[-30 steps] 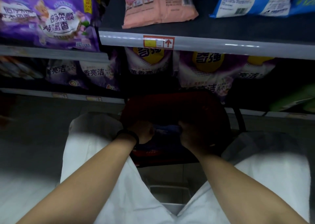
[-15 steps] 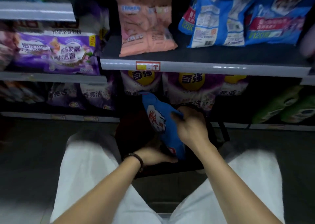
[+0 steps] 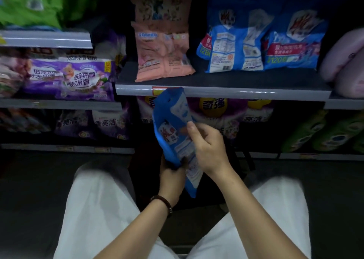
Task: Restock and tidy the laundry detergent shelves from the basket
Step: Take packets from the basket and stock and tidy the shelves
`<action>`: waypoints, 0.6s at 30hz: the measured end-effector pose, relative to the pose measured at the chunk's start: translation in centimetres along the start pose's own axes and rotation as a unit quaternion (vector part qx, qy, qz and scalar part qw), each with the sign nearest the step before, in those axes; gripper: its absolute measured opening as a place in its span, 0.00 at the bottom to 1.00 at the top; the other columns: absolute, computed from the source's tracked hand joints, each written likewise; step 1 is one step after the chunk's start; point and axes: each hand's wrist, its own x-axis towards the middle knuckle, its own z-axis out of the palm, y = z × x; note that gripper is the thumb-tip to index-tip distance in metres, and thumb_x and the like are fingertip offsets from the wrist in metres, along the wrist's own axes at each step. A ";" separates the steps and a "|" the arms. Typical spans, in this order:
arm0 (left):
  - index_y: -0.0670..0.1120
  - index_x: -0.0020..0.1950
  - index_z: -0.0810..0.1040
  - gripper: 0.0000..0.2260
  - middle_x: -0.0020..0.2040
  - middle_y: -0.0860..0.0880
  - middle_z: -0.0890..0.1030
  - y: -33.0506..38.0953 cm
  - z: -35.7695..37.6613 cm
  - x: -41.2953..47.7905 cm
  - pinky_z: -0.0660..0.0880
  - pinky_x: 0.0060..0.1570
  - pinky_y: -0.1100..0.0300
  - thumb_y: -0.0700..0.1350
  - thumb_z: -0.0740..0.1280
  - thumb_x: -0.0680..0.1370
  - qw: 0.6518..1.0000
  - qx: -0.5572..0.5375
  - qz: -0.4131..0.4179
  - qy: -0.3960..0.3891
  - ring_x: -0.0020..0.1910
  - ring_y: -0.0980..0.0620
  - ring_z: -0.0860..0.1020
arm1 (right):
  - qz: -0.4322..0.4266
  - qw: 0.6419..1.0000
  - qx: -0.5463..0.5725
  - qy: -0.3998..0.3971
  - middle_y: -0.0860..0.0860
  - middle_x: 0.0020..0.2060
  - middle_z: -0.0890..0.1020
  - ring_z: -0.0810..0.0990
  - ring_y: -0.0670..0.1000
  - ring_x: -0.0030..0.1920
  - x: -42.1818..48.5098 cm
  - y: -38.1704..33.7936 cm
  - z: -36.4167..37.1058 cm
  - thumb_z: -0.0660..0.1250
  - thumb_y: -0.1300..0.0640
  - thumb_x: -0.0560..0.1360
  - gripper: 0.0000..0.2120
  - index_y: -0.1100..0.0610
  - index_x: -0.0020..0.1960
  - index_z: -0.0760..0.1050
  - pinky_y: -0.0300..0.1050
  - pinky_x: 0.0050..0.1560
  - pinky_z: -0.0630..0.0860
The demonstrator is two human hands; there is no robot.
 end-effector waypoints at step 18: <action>0.50 0.78 0.72 0.28 0.71 0.43 0.81 11.0 13.5 8.4 0.75 0.68 0.31 0.55 0.74 0.80 0.982 -0.039 0.014 -0.182 0.69 0.38 0.80 | 0.168 0.925 0.311 0.139 0.57 0.53 0.89 0.88 0.59 0.49 7.4 4.7 -11.2 0.69 0.59 0.82 0.12 0.57 0.64 0.82 0.48 0.42 0.85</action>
